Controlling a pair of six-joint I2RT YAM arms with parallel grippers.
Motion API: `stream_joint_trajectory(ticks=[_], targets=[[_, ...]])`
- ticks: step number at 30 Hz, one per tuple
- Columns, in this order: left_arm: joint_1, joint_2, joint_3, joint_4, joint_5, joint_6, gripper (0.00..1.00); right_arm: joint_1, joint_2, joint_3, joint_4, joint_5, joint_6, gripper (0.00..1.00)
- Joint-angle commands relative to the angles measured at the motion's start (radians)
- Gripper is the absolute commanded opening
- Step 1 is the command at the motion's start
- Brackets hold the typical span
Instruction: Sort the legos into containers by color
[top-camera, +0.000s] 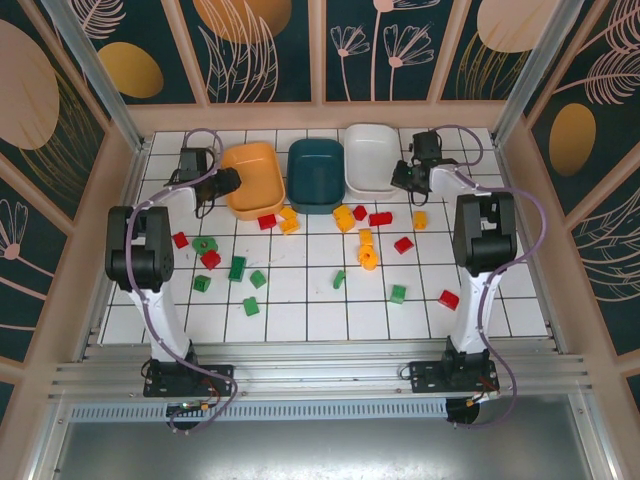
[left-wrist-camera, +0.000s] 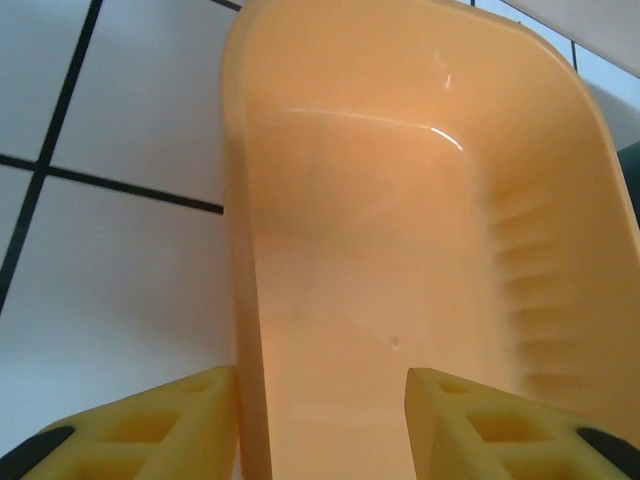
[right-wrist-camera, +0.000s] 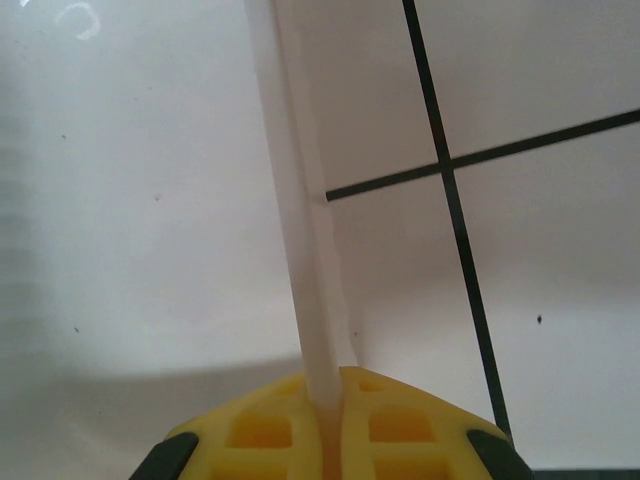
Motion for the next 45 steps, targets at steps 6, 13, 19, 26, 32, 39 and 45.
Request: stream_joint_trajectory(ticks=[6, 13, 19, 26, 32, 39, 45], targets=[[0.0, 0.103, 0.138, -0.021, 0.058, 0.056, 0.45, 0.004, -0.077, -0.034, -0.081, -0.026, -0.006, 0.02], [-0.001, 0.15, 0.203, -0.026, 0.124, 0.052, 0.45, 0.019, -0.1, -0.063, -0.094, 0.003, 0.012, 0.04], [-0.001, 0.154, 0.21, -0.027, 0.135, 0.044, 0.45, 0.029, -0.124, -0.08, -0.104, 0.009, 0.05, 0.04], [-0.001, 0.061, 0.152, -0.026, 0.094, 0.001, 0.52, 0.027, -0.145, -0.077, -0.098, -0.006, 0.078, 0.31], [0.0, -0.068, 0.142, -0.047, 0.002, -0.01, 0.72, 0.007, -0.214, -0.032, -0.12, 0.022, 0.067, 0.47], [-0.001, -0.364, -0.08, 0.089, -0.039, -0.169, 0.79, -0.035, -0.324, -0.166, -0.142, 0.156, -0.03, 0.64], [-0.062, -0.629, -0.594, 0.505, 0.138, -0.452, 0.9, -0.071, -0.336, -0.265, -0.151, 0.153, -0.103, 0.69]])
